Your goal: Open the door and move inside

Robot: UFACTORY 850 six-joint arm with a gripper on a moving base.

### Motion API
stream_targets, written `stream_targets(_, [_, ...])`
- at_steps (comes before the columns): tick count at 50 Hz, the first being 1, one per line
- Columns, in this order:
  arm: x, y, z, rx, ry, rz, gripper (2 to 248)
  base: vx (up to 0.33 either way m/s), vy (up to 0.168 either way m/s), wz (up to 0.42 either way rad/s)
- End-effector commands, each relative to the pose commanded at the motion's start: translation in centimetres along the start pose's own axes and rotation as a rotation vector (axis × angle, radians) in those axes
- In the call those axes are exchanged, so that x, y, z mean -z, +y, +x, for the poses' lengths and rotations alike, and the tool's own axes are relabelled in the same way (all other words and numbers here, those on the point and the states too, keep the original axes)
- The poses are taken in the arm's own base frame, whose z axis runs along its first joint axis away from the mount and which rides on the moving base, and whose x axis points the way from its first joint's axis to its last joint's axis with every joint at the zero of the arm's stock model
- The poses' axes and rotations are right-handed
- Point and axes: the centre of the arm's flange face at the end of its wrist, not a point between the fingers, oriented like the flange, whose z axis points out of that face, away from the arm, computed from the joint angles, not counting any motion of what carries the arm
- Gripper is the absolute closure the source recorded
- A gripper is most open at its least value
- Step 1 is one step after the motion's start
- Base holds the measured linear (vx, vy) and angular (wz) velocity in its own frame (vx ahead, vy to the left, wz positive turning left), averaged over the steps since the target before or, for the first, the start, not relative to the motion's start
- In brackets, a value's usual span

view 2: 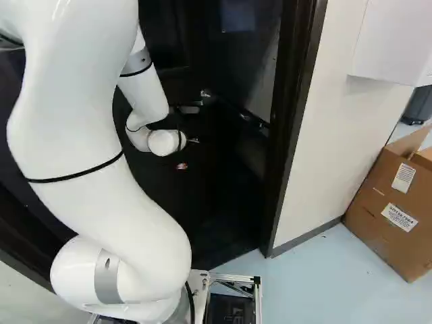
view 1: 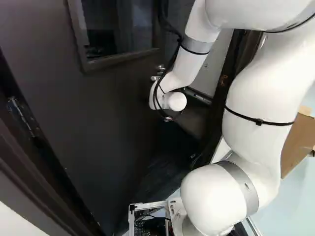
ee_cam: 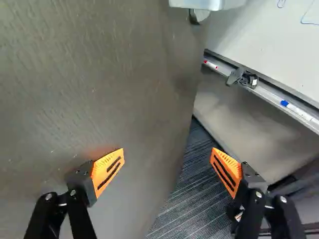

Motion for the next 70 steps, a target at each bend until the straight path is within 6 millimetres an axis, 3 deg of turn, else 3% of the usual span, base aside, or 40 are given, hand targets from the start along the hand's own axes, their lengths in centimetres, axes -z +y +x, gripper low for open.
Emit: stream_targets(70, [-2.1,-9.4,0.4,0.150,0.008,0.229,3,0.000,0.000,0.000])
